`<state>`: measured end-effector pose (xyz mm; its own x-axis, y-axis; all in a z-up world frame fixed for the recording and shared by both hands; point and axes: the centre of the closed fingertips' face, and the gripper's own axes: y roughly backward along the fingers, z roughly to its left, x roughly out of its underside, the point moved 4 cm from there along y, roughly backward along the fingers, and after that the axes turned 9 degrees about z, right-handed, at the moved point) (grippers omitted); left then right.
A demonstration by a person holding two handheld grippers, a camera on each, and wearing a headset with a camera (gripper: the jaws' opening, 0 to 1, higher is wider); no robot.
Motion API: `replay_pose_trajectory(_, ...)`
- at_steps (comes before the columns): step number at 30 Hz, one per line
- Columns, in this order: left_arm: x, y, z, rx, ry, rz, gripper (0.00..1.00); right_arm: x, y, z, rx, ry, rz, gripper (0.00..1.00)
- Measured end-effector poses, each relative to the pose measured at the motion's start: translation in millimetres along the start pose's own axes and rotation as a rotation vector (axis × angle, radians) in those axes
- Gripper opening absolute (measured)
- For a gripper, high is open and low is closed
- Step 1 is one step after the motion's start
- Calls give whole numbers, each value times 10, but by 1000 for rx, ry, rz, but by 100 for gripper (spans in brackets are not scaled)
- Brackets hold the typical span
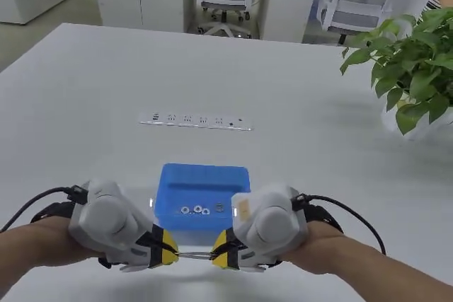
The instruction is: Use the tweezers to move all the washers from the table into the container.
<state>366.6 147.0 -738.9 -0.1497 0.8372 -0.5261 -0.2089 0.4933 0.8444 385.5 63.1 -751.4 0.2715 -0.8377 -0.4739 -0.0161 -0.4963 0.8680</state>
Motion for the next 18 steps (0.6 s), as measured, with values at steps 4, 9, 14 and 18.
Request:
replay_pose_trajectory(4,19,-57,-3,4,-3,20,6,23,-39,-1,-4,1,13,7)
replay_pose_trajectory(9,62,-118,-19,13,-14,46,6,44,-73,13,-16,-7,16,8)
replay_pose_trajectory(14,81,-165,9,14,-9,58,6,64,-91,5,-20,-28,17,8)
replay_pose_trajectory(18,90,-194,17,16,-5,69,6,76,-102,-4,-20,-30,22,8)
